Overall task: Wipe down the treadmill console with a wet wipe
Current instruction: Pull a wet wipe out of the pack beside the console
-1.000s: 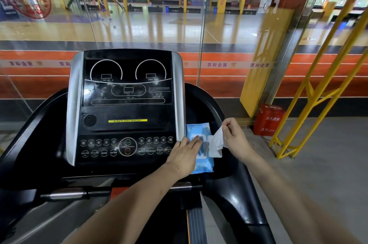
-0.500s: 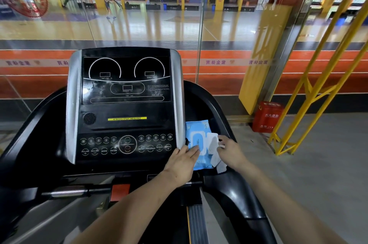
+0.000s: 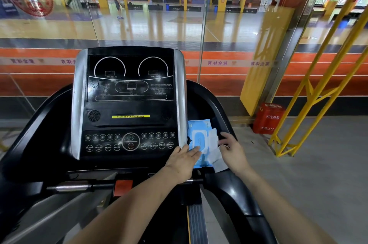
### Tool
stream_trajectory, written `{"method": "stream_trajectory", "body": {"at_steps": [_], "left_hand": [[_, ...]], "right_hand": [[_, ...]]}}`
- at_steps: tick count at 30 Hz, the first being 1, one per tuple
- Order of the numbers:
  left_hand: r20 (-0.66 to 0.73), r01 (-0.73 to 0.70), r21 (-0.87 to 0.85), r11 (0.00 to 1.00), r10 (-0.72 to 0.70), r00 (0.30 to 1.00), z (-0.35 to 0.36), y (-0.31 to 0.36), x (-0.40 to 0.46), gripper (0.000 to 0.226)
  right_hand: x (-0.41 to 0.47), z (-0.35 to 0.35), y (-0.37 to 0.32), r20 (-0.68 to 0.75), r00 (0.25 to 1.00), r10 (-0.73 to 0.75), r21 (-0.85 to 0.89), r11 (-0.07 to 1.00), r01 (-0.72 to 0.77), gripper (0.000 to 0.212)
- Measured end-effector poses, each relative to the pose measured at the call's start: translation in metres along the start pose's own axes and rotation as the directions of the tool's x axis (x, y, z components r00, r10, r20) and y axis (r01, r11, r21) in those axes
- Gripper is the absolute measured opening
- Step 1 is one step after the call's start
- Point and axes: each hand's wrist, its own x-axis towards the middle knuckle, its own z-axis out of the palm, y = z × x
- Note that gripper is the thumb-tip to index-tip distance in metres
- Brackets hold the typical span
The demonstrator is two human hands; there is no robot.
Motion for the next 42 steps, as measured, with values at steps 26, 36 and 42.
{"method": "stream_trajectory", "body": {"at_steps": [26, 36, 42], "left_hand": [[-0.088, 0.212, -0.192, 0.958, -0.232, 0.969, -0.001, -0.007, -0.042, 0.06], [-0.25, 0.137, -0.793, 0.594, -0.522, 0.815, -0.034, -0.024, -0.051, 0.032], [-0.278, 0.102, -0.838, 0.535, -0.582, 0.764, -0.06, -0.044, -0.064, 0.026]], "right_hand": [[0.024, 0.013, -0.032, 0.491, 0.87, -0.036, -0.519, 0.791, 0.325, 0.063], [-0.008, 0.002, -0.093, 0.156, 0.953, -0.26, 0.272, 0.939, 0.212, 0.03], [-0.005, 0.022, -0.133, 0.162, 0.94, -0.3, 0.419, 0.883, 0.21, 0.019]]}}
